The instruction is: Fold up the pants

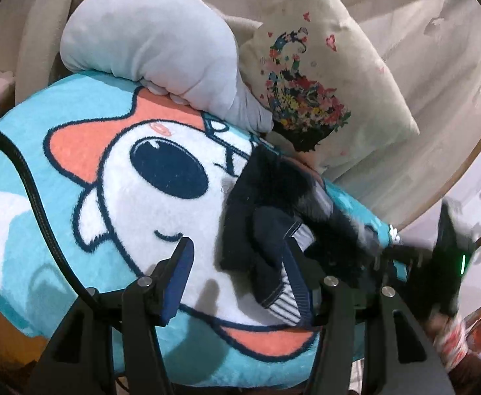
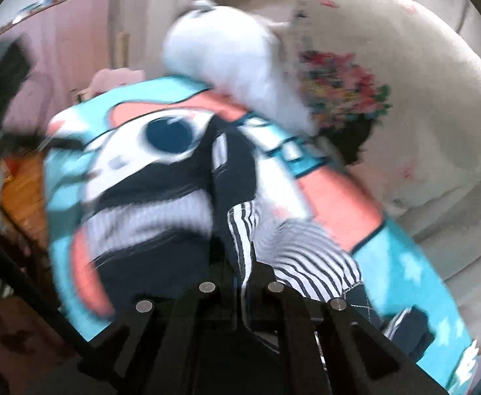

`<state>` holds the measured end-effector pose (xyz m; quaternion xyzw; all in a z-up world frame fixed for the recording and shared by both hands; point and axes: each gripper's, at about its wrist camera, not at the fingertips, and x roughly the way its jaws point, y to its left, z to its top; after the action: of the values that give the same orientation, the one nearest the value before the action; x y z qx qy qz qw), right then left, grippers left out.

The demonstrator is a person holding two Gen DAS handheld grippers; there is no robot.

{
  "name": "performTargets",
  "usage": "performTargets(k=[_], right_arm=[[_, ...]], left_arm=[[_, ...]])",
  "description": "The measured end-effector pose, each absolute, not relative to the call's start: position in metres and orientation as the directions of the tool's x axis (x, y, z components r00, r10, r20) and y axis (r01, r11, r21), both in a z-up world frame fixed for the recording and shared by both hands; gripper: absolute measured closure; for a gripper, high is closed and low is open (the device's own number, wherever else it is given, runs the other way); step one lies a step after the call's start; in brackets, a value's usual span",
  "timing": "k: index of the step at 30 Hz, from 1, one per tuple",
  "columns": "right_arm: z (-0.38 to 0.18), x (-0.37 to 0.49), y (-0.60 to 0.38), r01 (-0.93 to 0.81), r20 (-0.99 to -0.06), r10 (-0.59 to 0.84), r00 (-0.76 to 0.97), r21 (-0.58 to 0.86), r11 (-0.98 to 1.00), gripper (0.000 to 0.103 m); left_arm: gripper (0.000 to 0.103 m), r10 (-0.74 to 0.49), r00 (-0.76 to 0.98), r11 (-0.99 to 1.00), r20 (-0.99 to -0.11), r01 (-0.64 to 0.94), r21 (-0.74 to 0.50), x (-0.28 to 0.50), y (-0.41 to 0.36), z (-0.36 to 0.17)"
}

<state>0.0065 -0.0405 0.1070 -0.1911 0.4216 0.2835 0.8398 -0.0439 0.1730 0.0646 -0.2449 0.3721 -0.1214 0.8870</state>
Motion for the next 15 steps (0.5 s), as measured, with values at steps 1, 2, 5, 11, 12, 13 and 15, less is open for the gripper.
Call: performTargets(k=[1,2,5,11,12,13,15], right_arm=[[0.099,-0.011,-0.034,-0.649,-0.82,0.305,0.484,-0.103,0.754,0.1],[0.093,-0.02,-0.03,-0.656,-0.823,0.296,0.485,-0.119,0.746,0.1],[0.072,-0.048,-0.021,-0.676,-0.84,0.299,0.452,-0.104,0.729,0.097],[0.073,-0.055,-0.054,-0.607,-0.809,0.379,0.45,0.035,0.794,0.078],[0.077,-0.057,-0.061,-0.596,-0.805,0.389,0.448,0.056,0.801,0.071],[0.081,-0.057,-0.072,-0.578,-0.799,0.393,0.455,0.071,0.813,0.067],[0.094,-0.058,-0.097,-0.522,-0.78,0.351,0.517,0.038,0.852,0.059]], left_arm=[[0.047,-0.399,0.698,0.846,-0.595,0.03,-0.532,-0.044,0.171,0.067],[0.046,-0.402,0.699,0.842,-0.591,0.03,-0.538,-0.044,0.169,0.07],[0.041,-0.433,0.703,0.822,-0.564,0.052,-0.567,-0.039,0.154,0.079],[0.032,-0.493,0.68,0.809,-0.542,0.129,-0.574,-0.014,0.101,0.086],[0.032,-0.494,0.67,0.813,-0.554,0.128,-0.569,-0.009,0.093,0.081],[0.032,-0.474,0.662,0.83,-0.581,0.116,-0.546,-0.004,0.085,0.074],[0.032,-0.387,0.651,0.883,-0.653,0.057,-0.466,0.001,0.073,0.056]])
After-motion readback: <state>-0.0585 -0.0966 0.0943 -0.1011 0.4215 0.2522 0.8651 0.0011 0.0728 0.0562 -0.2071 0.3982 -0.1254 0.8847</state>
